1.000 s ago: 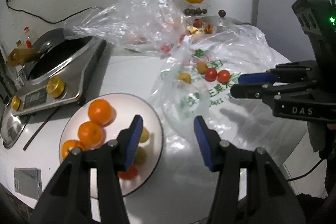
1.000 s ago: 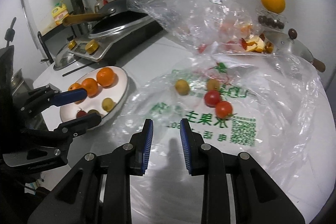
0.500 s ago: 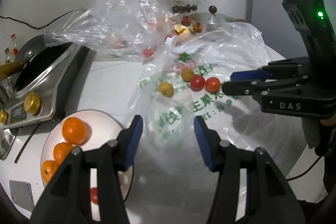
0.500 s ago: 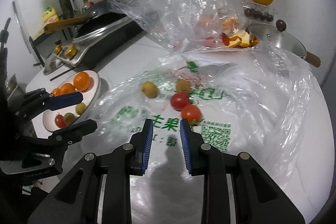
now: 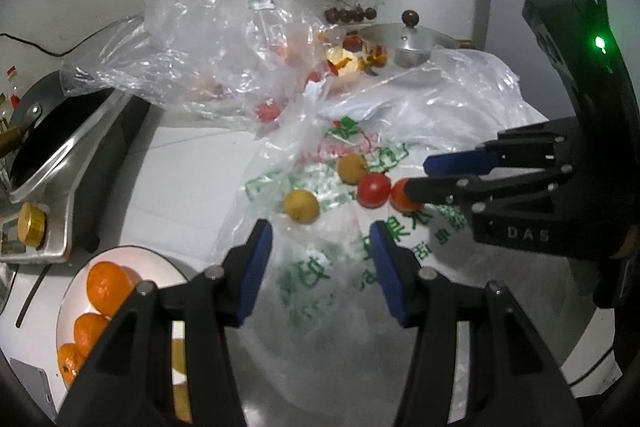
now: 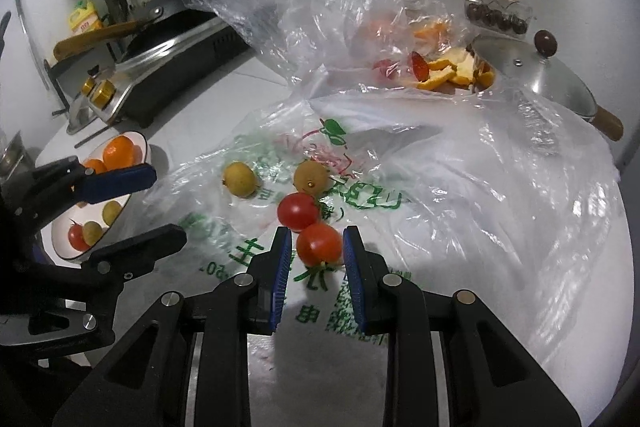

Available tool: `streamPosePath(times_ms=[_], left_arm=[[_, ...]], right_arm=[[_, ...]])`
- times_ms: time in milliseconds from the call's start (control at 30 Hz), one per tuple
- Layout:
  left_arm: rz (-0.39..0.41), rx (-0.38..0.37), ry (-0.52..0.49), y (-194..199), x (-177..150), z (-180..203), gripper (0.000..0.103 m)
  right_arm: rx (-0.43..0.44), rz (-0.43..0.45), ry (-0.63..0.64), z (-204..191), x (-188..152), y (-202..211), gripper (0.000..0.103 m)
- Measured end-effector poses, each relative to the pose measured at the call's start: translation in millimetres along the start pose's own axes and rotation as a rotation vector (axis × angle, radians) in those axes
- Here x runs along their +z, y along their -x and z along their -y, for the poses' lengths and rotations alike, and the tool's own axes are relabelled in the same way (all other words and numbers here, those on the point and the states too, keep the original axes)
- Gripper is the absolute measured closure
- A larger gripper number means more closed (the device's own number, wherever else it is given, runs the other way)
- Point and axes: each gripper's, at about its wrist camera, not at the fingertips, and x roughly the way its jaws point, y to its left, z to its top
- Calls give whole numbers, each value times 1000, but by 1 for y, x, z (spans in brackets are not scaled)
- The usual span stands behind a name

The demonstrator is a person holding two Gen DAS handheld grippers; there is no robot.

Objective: Organize fruits
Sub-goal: 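Move both tools back to the bag and grasp red tomatoes, then carry the held red tomatoes from both tools over the plate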

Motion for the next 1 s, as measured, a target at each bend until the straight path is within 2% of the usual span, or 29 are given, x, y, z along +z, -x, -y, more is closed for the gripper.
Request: streamPosePath(times_ms=[433, 700, 1000], left_arm=[[-32, 28, 0, -21, 14, 9, 51], [-23, 18, -48, -29, 27, 30, 51], [-84, 3, -87, -64, 41, 52, 51]], right_arm=[[85, -47, 46, 1, -1, -20, 74], [75, -3, 23, 21, -7, 1, 75], [58, 47, -34, 54, -19, 23, 74]])
